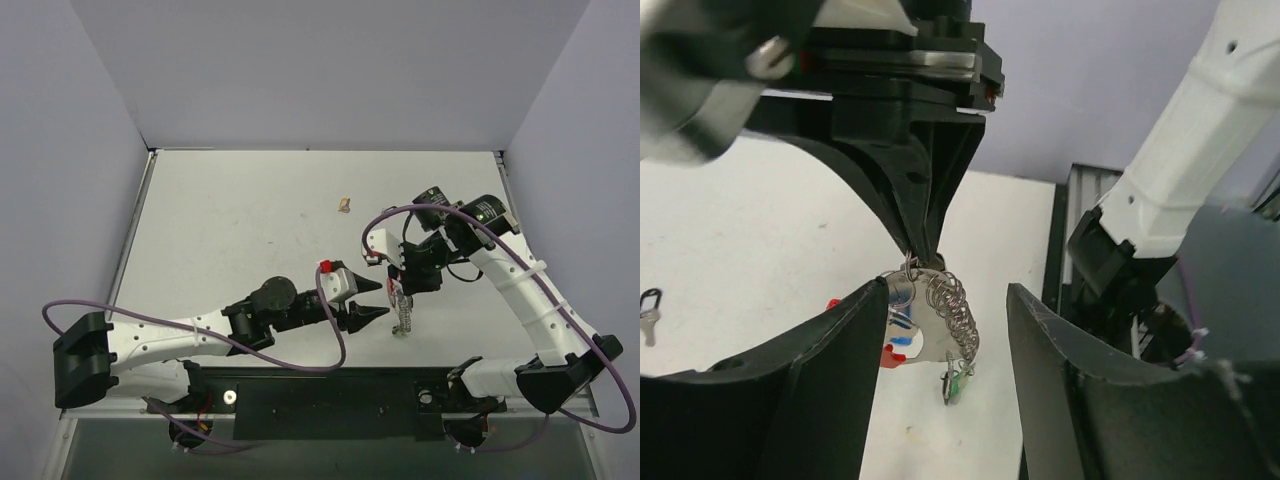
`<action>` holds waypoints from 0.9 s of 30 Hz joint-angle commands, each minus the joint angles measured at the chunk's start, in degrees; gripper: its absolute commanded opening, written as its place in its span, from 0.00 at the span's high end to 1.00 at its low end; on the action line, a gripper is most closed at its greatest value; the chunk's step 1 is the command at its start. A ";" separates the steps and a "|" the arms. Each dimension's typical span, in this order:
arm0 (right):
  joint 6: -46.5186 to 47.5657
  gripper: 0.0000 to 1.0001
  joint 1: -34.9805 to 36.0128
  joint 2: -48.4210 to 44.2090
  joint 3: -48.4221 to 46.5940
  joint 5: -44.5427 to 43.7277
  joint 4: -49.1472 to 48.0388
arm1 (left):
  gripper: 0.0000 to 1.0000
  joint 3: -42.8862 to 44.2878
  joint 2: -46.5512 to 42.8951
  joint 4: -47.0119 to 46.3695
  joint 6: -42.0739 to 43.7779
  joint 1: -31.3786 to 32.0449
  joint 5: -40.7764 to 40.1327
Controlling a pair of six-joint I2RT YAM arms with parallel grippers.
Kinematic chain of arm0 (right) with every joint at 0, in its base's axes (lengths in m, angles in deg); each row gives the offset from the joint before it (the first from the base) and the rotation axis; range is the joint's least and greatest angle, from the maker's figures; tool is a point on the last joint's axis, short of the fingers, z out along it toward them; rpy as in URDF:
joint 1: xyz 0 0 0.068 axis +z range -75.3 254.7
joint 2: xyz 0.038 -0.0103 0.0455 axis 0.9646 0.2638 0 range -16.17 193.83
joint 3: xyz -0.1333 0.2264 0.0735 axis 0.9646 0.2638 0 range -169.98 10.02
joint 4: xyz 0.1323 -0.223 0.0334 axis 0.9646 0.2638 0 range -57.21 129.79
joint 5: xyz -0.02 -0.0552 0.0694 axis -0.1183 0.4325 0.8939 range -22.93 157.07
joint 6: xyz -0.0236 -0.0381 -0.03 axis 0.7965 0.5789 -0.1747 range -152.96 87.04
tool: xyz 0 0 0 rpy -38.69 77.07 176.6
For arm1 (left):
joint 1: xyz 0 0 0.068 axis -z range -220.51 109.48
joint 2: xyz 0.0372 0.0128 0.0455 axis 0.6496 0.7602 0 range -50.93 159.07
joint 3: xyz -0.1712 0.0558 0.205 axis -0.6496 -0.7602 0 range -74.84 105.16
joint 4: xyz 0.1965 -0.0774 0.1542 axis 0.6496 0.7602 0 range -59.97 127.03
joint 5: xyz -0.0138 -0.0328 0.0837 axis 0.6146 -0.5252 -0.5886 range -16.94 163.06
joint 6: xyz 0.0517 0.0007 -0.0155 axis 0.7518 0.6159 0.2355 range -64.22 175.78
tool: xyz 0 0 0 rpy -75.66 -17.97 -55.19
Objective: Put the keys on the keyring
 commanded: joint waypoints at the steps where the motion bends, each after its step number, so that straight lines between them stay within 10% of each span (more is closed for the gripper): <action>1: -1.90 1.00 1.64 1.95 -3.10 -6.12 11.57 | 0.42 6.15 3.74 9.51 9.75 1.37 -5.64; 27: -1.37 1.00 2.09 3.45 -3.89 -3.32 12.18 | 0.53 8.00 14.04 -6.31 15.56 3.48 -11.19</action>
